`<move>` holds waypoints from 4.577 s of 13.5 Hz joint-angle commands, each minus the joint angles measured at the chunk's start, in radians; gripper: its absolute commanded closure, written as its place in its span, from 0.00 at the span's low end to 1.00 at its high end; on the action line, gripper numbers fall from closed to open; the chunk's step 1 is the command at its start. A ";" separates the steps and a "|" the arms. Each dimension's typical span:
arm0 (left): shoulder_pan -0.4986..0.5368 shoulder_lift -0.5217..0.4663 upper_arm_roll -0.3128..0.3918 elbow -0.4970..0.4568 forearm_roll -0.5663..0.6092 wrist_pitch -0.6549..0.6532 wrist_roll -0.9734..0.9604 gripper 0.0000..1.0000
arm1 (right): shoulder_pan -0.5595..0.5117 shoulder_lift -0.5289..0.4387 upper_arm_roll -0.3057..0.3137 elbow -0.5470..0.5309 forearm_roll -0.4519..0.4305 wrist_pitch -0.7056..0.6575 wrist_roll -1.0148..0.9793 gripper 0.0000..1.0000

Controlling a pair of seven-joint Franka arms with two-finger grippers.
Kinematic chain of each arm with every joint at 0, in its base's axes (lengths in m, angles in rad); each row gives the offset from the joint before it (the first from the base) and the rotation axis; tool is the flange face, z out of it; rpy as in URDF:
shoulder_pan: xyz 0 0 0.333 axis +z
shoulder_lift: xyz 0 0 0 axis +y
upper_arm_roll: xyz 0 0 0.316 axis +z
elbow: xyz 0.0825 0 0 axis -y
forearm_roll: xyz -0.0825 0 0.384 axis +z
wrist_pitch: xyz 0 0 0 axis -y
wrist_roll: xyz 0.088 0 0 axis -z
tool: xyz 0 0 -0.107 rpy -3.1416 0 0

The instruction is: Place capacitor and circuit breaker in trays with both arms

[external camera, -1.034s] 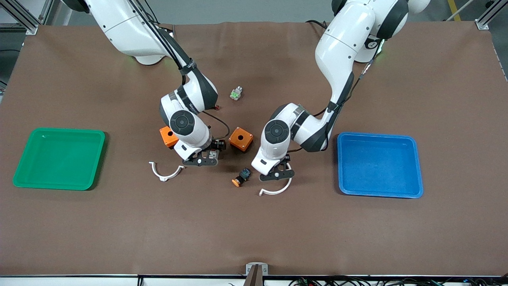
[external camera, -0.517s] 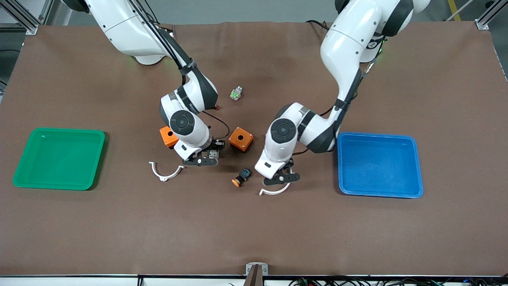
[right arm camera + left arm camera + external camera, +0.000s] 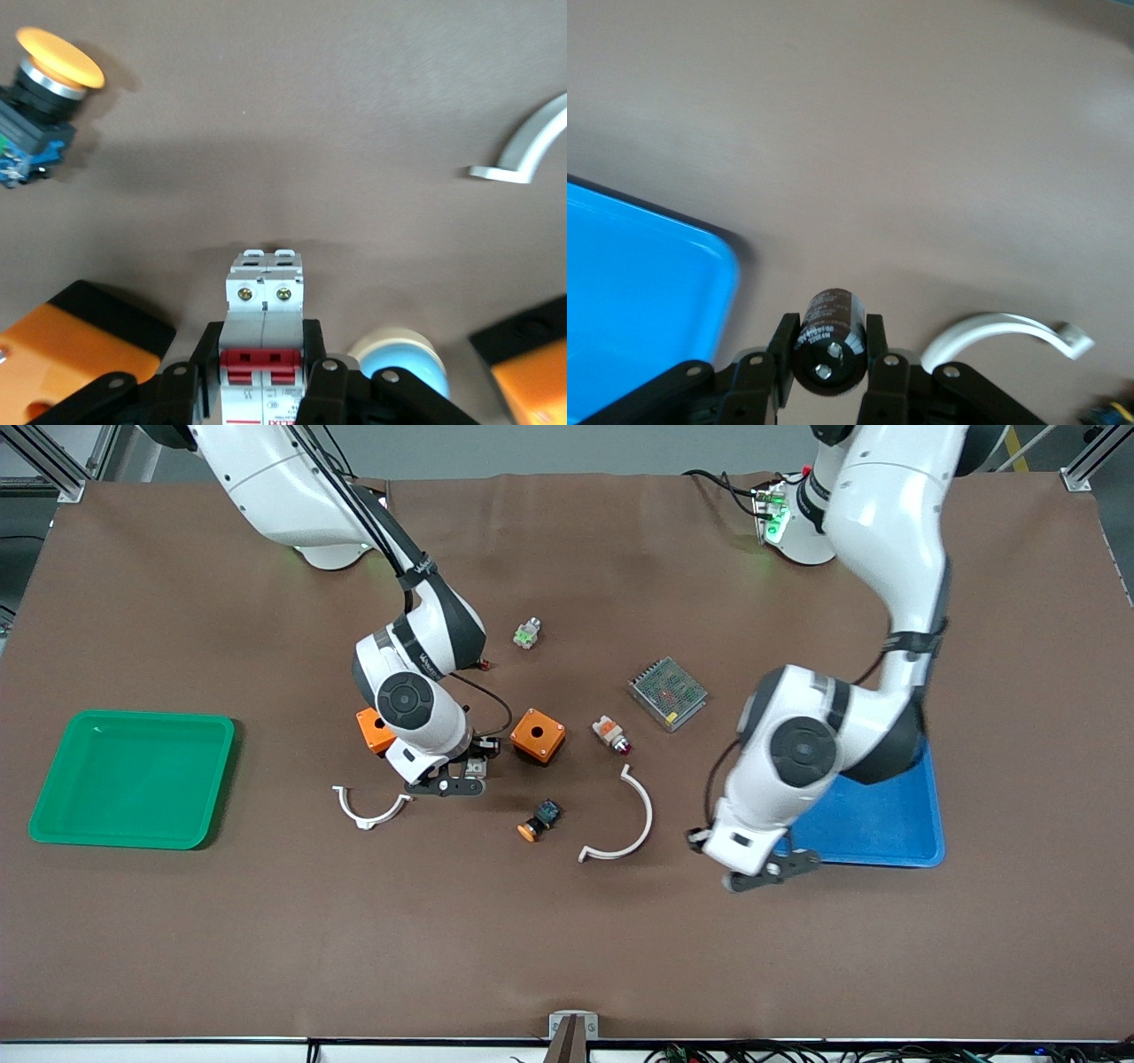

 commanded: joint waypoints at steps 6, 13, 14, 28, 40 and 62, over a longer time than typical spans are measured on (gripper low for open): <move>0.212 -0.071 -0.008 -0.188 0.006 -0.066 0.077 1.00 | -0.230 -0.138 -0.004 0.259 -0.019 -0.453 -0.133 0.86; 0.282 -0.151 -0.021 -0.439 0.008 0.096 0.086 0.99 | -0.577 -0.115 -0.006 0.299 -0.077 -0.484 -0.490 0.87; 0.282 -0.156 -0.019 -0.470 0.008 0.124 0.097 0.99 | -0.620 -0.101 -0.006 0.300 -0.089 -0.469 -0.539 0.88; 0.344 -0.153 -0.021 -0.558 0.008 0.213 0.191 0.84 | -0.934 0.102 -0.006 0.300 -0.189 -0.167 -0.934 0.88; 0.347 -0.298 -0.011 -0.299 0.009 -0.054 0.274 0.00 | -0.988 0.100 -0.003 0.078 -0.203 0.054 -0.899 0.88; 0.381 -0.736 -0.071 -0.280 0.015 -0.465 0.565 0.00 | -0.637 -0.538 0.007 0.060 -0.109 -0.579 -0.523 0.01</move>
